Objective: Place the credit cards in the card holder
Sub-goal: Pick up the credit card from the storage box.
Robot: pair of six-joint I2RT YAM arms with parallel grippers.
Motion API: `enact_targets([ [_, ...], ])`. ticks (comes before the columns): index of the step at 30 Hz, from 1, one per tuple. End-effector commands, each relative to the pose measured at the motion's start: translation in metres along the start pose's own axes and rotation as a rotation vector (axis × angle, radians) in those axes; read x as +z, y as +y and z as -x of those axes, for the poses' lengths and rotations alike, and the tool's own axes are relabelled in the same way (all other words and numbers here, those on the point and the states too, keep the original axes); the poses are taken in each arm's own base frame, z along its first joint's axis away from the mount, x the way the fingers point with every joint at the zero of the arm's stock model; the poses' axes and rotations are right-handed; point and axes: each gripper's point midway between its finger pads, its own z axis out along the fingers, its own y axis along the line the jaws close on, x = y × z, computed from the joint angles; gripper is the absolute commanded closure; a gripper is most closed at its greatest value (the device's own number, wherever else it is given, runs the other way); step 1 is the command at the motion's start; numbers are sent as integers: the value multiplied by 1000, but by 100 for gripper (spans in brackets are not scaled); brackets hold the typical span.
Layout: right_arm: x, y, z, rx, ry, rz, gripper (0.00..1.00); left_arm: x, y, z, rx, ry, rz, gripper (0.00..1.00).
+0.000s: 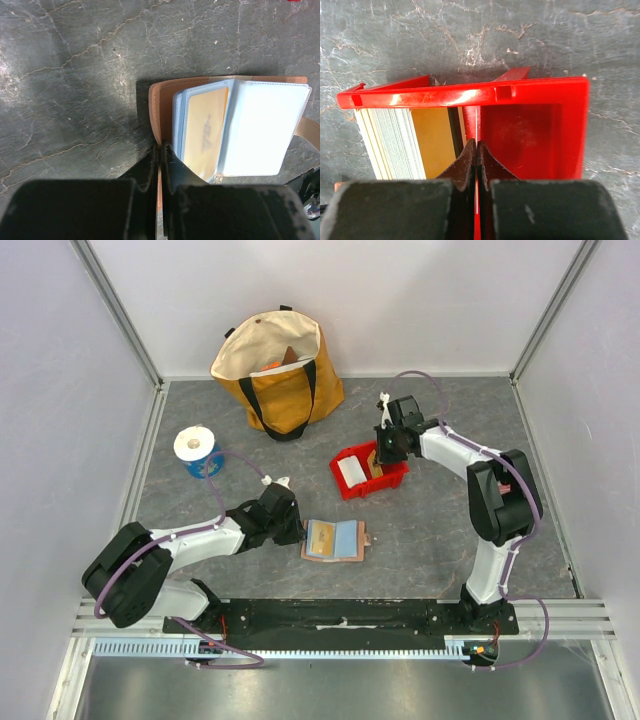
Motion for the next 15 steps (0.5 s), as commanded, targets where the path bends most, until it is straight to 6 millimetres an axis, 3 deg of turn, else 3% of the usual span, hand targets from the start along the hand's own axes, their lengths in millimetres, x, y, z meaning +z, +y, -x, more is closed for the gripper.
enact_targets([
  [1, -44, 12, 57, -62, -176, -20, 100, -2, -2, 1, 20, -12, -22, 98],
  [5, -69, 10, 68, -57, -244, -54, 100, -4, -2, 0, 6, -13, -33, 98],
  [9, -107, 14, 72, -26, -342, -56, 100, -7, -2, -3, -21, -16, -44, 98],
  [12, -136, 25, 63, 31, -413, 4, 100, -9, -2, -5, -41, -15, -52, 98],
  [15, -148, 53, 37, 88, -400, 168, 100, -10, -2, -7, -64, -12, -58, 98],
])
